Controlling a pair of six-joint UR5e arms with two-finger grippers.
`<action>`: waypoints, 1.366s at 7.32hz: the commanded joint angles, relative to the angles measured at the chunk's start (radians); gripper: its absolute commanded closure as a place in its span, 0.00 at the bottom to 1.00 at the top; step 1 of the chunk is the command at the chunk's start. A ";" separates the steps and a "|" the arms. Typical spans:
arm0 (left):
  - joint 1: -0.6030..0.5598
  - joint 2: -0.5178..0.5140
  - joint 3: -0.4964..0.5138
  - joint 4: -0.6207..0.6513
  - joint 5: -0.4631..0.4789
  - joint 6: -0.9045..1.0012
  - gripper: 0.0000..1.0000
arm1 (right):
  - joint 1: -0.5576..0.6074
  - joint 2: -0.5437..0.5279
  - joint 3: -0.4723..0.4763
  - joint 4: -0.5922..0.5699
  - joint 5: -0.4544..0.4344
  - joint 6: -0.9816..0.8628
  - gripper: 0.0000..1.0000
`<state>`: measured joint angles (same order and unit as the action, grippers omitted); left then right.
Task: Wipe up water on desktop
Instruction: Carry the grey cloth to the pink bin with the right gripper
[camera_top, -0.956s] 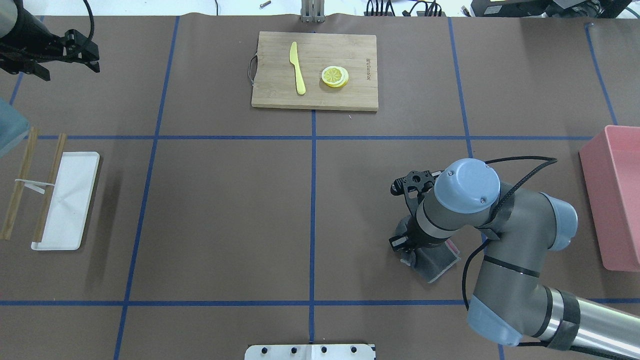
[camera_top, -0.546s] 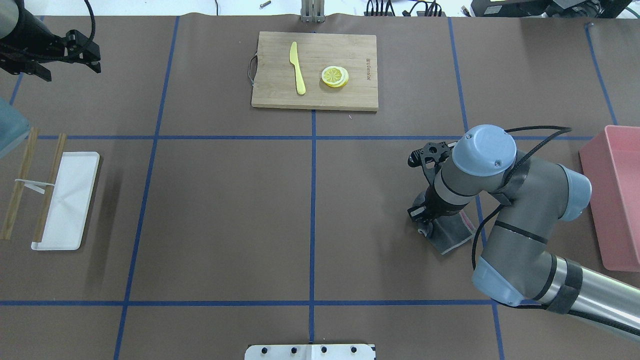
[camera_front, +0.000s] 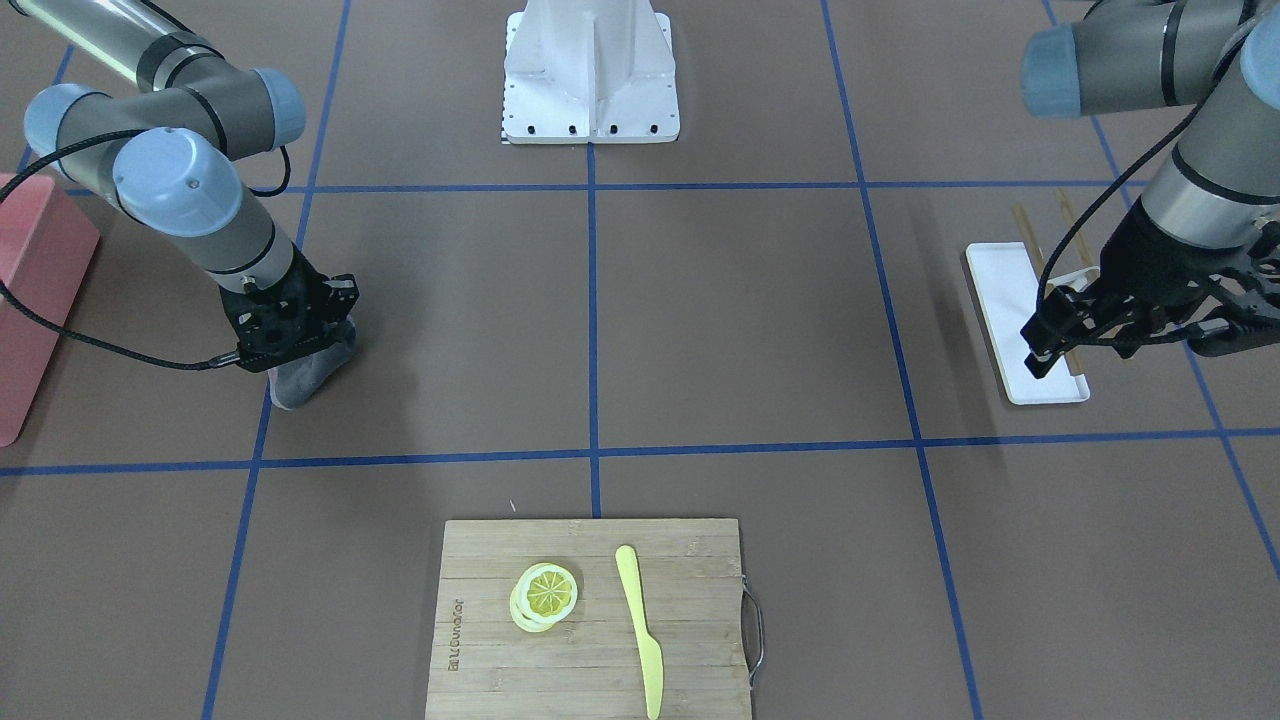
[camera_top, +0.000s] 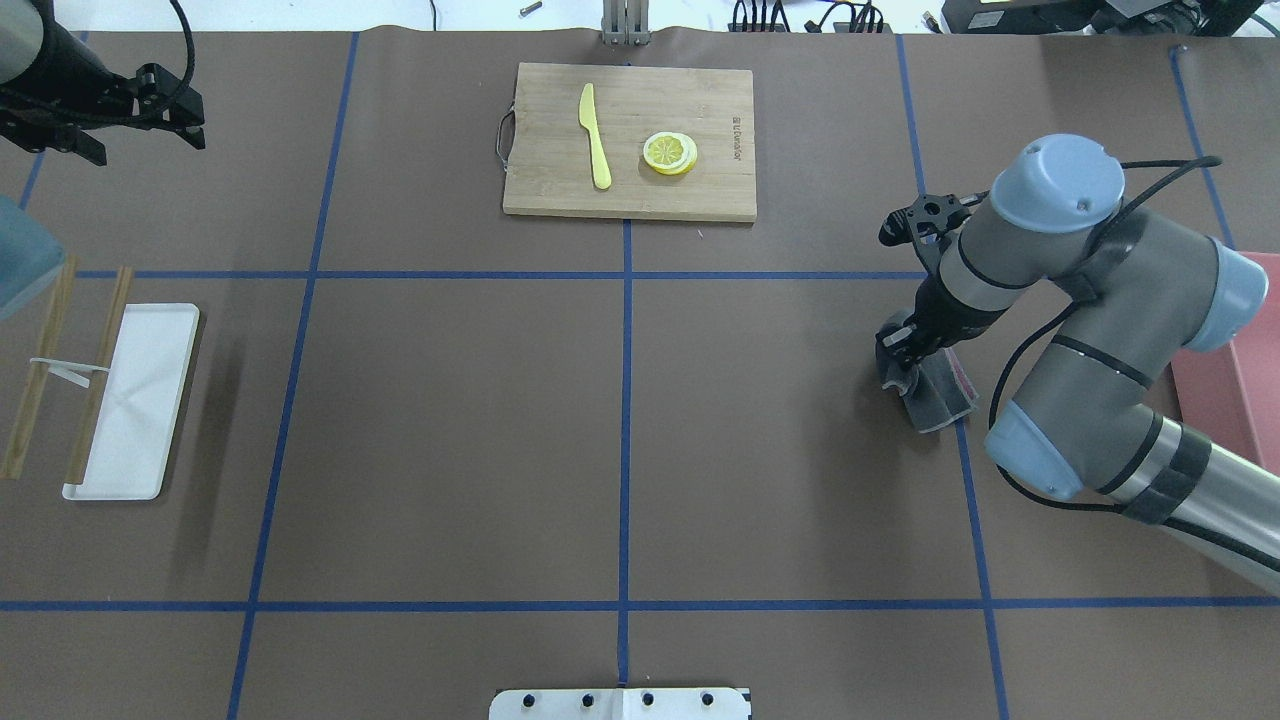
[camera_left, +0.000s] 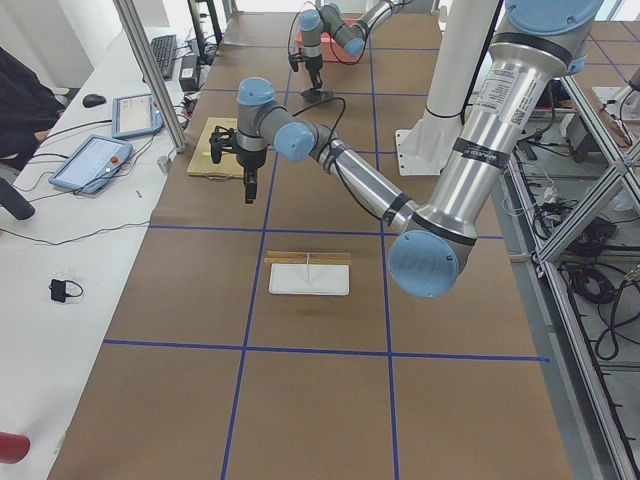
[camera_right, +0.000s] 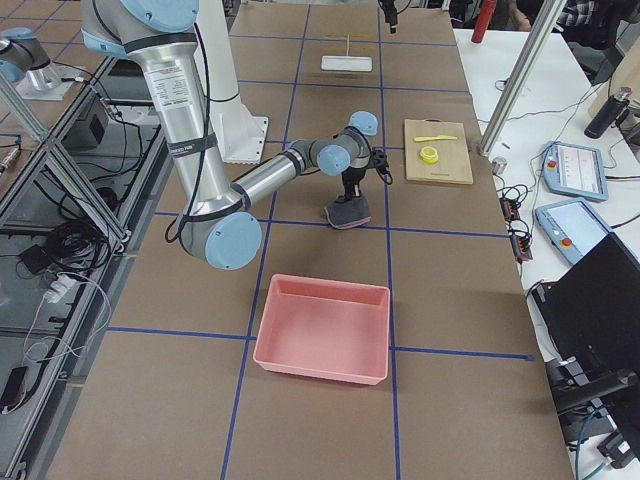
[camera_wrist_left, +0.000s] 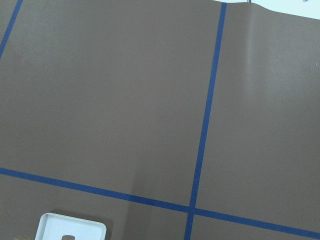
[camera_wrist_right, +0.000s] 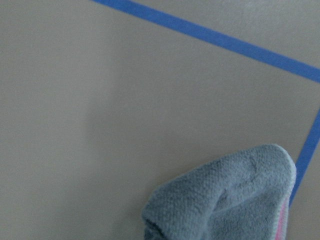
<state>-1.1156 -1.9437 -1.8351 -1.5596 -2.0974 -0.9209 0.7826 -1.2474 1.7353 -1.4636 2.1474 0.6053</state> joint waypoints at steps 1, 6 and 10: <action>0.000 0.003 0.004 -0.002 0.000 0.001 0.02 | 0.076 0.017 0.033 0.002 0.020 -0.016 1.00; -0.048 0.015 -0.001 0.036 0.002 0.095 0.02 | 0.335 -0.035 0.159 -0.096 0.124 -0.028 1.00; -0.268 0.113 -0.009 0.271 -0.018 0.665 0.02 | 0.524 -0.113 0.144 -0.314 0.131 -0.491 1.00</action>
<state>-1.3176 -1.8981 -1.8463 -1.3081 -2.1011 -0.4155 1.2430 -1.3394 1.8822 -1.7063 2.2787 0.2587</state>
